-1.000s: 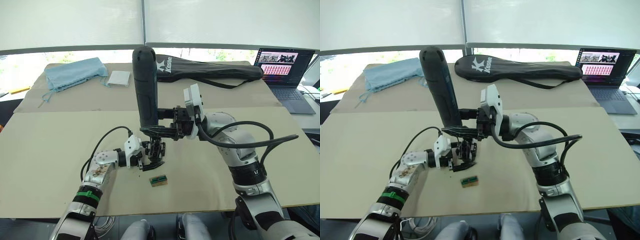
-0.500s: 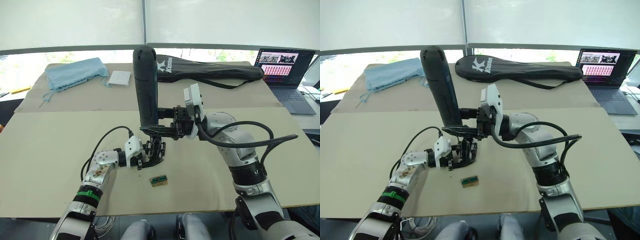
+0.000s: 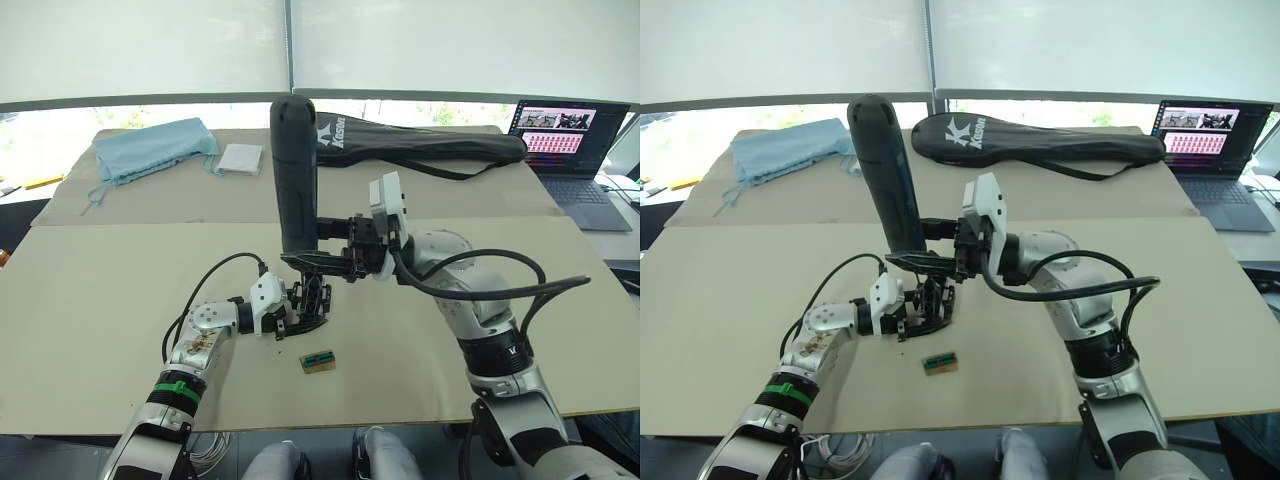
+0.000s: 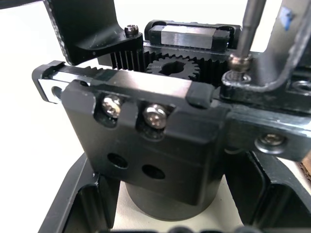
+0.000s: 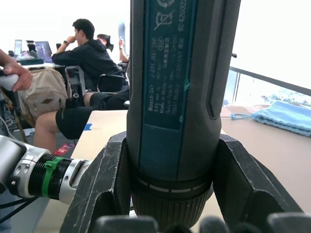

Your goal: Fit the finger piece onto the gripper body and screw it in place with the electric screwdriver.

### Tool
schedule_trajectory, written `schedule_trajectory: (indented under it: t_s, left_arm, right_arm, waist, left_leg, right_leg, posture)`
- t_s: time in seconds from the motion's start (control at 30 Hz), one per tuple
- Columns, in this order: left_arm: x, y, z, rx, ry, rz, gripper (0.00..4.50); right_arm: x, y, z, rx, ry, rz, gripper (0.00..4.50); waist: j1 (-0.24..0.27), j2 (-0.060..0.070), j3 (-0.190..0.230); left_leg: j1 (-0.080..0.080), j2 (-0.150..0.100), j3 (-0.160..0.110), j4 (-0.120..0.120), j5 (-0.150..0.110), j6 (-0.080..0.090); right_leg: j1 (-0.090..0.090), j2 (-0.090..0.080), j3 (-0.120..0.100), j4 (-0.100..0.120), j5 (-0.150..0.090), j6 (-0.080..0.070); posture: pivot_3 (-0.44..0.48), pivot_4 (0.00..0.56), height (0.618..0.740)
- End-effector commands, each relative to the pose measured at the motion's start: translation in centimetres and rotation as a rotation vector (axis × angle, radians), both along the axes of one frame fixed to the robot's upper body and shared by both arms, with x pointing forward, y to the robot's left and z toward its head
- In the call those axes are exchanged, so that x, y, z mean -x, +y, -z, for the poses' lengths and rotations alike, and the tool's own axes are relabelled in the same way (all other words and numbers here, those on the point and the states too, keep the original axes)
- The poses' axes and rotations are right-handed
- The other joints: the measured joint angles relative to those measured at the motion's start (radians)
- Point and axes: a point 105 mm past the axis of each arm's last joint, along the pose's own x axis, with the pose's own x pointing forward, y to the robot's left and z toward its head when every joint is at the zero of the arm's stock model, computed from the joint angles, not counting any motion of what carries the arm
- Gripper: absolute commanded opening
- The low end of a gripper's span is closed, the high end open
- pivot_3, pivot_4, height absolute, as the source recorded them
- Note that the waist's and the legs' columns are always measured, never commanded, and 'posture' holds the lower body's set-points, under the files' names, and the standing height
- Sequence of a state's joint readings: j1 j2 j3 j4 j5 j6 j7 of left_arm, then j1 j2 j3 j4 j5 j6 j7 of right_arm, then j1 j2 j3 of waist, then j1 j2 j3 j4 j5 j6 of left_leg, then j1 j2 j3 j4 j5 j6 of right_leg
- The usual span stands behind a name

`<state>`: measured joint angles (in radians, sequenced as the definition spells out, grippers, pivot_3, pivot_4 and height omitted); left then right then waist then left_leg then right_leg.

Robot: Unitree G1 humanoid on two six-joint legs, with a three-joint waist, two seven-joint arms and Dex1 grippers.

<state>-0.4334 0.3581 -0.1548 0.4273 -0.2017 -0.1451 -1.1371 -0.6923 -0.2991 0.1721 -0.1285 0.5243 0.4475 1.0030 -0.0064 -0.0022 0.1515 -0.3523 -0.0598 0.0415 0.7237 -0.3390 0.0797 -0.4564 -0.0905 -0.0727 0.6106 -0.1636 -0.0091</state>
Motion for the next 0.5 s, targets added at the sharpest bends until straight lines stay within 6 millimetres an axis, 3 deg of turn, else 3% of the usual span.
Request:
schedule_trajectory:
  t_s: [0.03,0.5]
  left_arm:
    - [0.3,-0.4,0.3,0.002,0.023,0.007,2.47]
    - [0.5,-0.2,0.5,-0.003,0.035,0.005,2.47]
  right_arm:
    - [-0.2,0.4,3.2,0.082,0.086,0.018,1.92]
    - [-0.4,0.5,4.2,0.113,0.096,0.024,1.92]
  waist:
    - [0.000,0.000,-0.001]
    - [0.000,0.000,-0.002]
  left_leg:
    - [0.000,0.000,0.000,0.000,0.000,0.000]
    - [0.001,0.000,0.000,0.000,0.000,0.000]
  right_leg:
    - [0.000,0.000,0.000,0.000,0.000,0.000]
    - [0.000,0.000,0.001,0.000,0.000,0.000]
  posture:
    - [0.000,0.150,0.740]
    - [0.000,0.150,0.740]
